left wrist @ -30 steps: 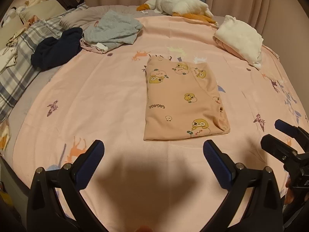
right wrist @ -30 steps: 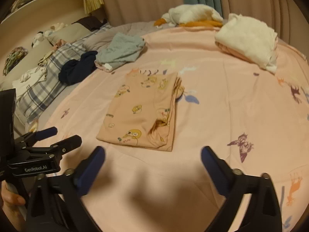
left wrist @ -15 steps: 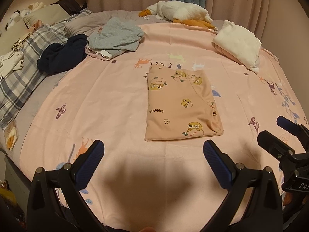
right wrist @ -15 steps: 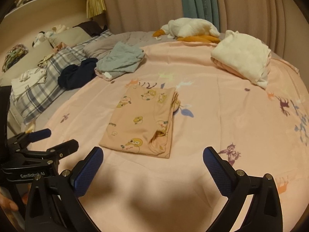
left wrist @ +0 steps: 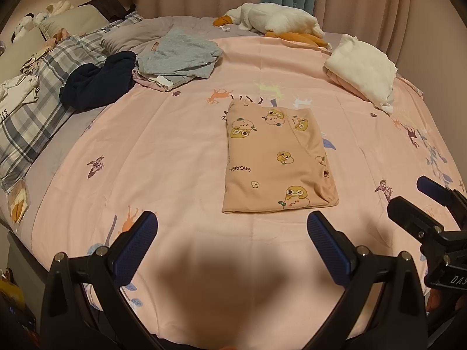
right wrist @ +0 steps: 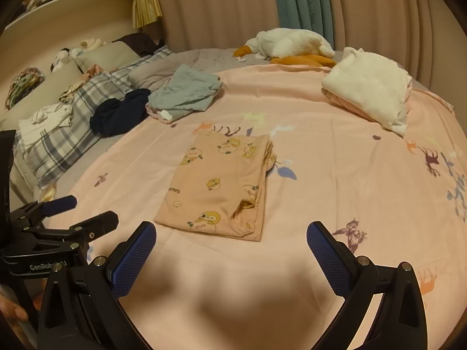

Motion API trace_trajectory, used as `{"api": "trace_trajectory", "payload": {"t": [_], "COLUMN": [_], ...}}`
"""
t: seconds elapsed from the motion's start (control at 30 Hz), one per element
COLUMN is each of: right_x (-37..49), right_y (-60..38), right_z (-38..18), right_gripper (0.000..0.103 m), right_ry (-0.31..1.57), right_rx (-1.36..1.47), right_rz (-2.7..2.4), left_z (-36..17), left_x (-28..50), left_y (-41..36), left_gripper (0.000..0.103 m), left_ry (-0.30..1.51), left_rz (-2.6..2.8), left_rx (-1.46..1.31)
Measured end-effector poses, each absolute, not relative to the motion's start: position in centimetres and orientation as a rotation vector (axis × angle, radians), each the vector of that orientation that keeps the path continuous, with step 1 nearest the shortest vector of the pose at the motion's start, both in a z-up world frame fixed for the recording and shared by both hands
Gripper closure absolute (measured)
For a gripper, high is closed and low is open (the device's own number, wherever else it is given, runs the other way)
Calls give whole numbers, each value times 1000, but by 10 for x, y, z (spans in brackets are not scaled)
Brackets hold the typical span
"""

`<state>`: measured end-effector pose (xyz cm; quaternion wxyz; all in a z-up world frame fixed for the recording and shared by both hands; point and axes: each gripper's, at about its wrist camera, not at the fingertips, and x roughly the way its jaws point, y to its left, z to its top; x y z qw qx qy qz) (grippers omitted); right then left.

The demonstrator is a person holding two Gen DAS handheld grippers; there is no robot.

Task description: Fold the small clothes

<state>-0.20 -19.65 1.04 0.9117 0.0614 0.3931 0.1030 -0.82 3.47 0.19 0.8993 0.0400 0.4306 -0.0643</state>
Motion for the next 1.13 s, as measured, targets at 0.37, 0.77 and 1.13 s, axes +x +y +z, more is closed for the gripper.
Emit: {"api": "trace_trajectory", "payload": {"t": [0.37, 0.77, 1.13], "right_x": [0, 1, 3], "right_y": [-193, -193, -192], "right_z": [12, 12, 15], "right_gripper": [1, 1, 1], "right_ry": [809, 808, 806], "right_rx": [122, 122, 123], "right_rz": [217, 220, 229], "left_z": [2, 3, 4], "left_x": [-8, -9, -8], "left_y": [36, 35, 38], "left_gripper": [0, 0, 0], "left_ry": [891, 890, 885], "left_rz": [-133, -132, -124], "left_rx": [82, 82, 75]}}
